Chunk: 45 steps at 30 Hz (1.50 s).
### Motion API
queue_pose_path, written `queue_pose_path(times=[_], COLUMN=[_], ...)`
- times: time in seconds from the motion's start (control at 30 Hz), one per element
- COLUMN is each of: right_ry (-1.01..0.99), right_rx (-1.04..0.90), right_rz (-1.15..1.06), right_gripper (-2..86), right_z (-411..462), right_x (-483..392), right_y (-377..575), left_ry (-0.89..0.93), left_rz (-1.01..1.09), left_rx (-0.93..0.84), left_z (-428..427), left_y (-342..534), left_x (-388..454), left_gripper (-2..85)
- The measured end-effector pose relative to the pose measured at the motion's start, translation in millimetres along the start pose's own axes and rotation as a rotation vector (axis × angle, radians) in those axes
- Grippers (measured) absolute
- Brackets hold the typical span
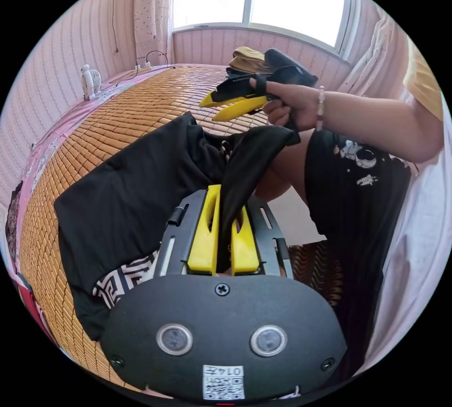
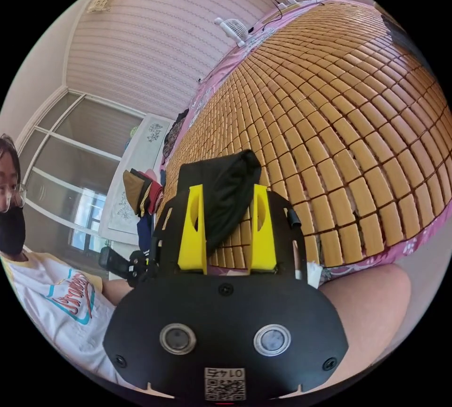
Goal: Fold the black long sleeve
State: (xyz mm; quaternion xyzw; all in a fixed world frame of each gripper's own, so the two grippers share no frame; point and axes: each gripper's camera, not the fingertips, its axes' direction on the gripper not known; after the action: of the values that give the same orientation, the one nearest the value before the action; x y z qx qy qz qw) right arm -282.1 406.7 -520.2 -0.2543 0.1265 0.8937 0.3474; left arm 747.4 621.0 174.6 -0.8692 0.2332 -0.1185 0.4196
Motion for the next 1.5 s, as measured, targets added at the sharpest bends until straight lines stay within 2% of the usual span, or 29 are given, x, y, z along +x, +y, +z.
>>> queue_pose_path(times=[0.1, 0.17, 0.33, 0.43, 0.53, 0.6, 0.67, 0.77, 0.87, 0.97, 1.1, 1.23, 1.33, 1.5], right_ry=[-0.001, -0.004, -0.029, 0.020, 0.045, 0.026, 0.015, 0.027, 0.074, 0.183, 0.287, 0.311, 0.378, 0.301], right_rx=[0.045, 0.026, 0.139, 0.180, 0.173, 0.110, 0.025, -0.048, -0.136, -0.157, -0.192, -0.417, -0.581, -0.582], right_rz=[0.065, 0.079, 0.001, -0.098, -0.202, -0.248, -0.259, -0.323, -0.396, -0.533, -0.613, -0.656, -0.676, -0.717], right_gripper=[8.9, 2.9, 1.2, 1.1, 1.4, 1.9, 3.3, 7.4, 9.9, 11.3, 13.6, 14.0, 11.6, 7.2], right_z=[8, 7, -50, -86, -93, -74, -23, 58, 113, 126, 134, 179, 209, 200], right_x=[9, 11, -19, -57, -101, -126, -161, -191, -200, -214, -218, -216, -216, -224], right_y=[0, 5, 16, 15, 0, -18, -40, -52, -51, -43, -39, -37, -28, -20], left_ry=[0.002, -0.009, 0.027, 0.126, 0.128, 0.081, 0.011, -0.088, -0.104, -0.089, -0.180, -0.295, -0.293, -0.352], left_rz=[0.013, -0.003, -0.024, -0.134, -0.241, -0.339, -0.525, -0.765, -1.015, -1.124, -1.126, -1.107, -1.097, -1.029], left_rx=[0.025, 0.070, 0.191, 0.303, 0.420, 0.467, 0.496, 0.406, 0.312, 0.340, 0.367, 0.382, 0.303, 0.190], left_z=[-17, -31, -58, -69, -87, -100, -113, -108, -96, -101, -114, -112, -95, -84], left_y=[20, 32, 45, 52, 66, 82, 113, 162, 211, 237, 241, 234, 221, 204], left_x=[8, 8, 1, -11, -24, -39, -65, -102, -134, -146, -151, -159, -168, -168], left_gripper=[0.6, 0.5, 0.3, 0.5, 0.8, 1.2, 2.2, 4.3, 7.2, 8.1, 9.1, 14.4, 16.2, 8.0])
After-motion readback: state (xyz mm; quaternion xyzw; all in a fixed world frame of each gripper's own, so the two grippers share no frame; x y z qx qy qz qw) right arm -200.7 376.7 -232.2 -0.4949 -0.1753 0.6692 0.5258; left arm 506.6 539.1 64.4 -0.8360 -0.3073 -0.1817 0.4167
